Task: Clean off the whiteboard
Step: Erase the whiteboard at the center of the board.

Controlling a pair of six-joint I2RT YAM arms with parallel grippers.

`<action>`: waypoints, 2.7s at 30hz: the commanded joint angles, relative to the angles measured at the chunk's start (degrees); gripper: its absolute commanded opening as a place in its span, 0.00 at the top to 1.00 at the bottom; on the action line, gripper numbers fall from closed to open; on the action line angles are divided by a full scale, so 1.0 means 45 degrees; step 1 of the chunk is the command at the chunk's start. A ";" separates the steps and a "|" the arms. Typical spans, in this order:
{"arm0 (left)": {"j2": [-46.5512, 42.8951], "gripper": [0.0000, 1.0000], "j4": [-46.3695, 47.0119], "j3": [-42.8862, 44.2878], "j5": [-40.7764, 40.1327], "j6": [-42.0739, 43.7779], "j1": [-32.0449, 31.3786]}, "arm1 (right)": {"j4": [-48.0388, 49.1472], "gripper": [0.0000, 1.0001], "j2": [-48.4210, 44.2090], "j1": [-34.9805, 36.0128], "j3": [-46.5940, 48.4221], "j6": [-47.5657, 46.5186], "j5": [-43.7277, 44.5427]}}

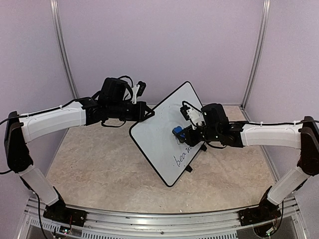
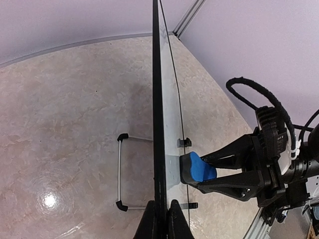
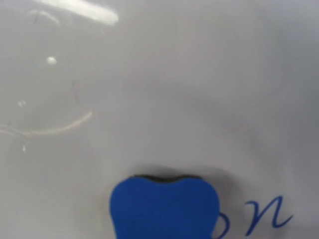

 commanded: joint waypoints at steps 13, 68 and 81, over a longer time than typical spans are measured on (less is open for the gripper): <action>-0.0147 1.00 0.0574 0.0098 0.0043 0.0915 -0.0208 | 0.0142 0.70 0.0409 -0.0116 -0.2190 0.0716 -0.0787; -0.0274 1.00 0.0516 0.0098 -0.0130 0.0996 -0.0383 | 0.0541 0.69 0.0662 -0.1311 -0.2077 0.0211 0.0369; -0.0223 1.00 0.0516 0.0113 -0.0084 0.0993 -0.0365 | 0.0754 0.70 0.0313 -0.1467 -0.1694 0.0279 -0.0591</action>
